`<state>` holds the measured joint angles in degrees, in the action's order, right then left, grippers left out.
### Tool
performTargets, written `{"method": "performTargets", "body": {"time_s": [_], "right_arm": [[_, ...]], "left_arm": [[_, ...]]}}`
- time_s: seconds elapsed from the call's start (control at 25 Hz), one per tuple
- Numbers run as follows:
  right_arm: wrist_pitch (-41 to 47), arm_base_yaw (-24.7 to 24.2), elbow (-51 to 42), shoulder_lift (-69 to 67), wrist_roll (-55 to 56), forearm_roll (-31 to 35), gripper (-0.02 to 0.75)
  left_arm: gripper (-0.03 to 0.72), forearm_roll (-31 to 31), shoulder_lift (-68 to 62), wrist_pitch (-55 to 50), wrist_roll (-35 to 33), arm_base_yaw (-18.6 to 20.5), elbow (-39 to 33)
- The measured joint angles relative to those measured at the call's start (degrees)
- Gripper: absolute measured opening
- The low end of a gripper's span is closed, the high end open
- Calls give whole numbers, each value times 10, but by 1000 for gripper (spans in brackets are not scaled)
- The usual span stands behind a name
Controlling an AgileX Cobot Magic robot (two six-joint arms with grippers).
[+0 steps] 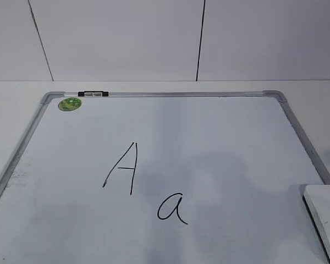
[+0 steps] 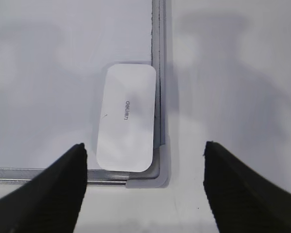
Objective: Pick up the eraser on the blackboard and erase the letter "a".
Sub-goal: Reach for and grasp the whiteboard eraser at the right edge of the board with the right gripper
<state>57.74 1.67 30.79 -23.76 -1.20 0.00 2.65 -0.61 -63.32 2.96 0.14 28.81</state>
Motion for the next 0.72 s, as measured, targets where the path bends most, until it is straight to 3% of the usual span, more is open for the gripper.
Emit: {"method": "performTargets", "body": {"time_s": [0.52, 0.72], "right_arm": [[18, 29, 35, -115, -5, 38, 594], [33, 35, 59, -164, -5, 48, 667]], "left_arm": [[244, 0, 0, 0, -1, 0, 0], [245, 0, 0, 0, -1, 0, 0]]}}
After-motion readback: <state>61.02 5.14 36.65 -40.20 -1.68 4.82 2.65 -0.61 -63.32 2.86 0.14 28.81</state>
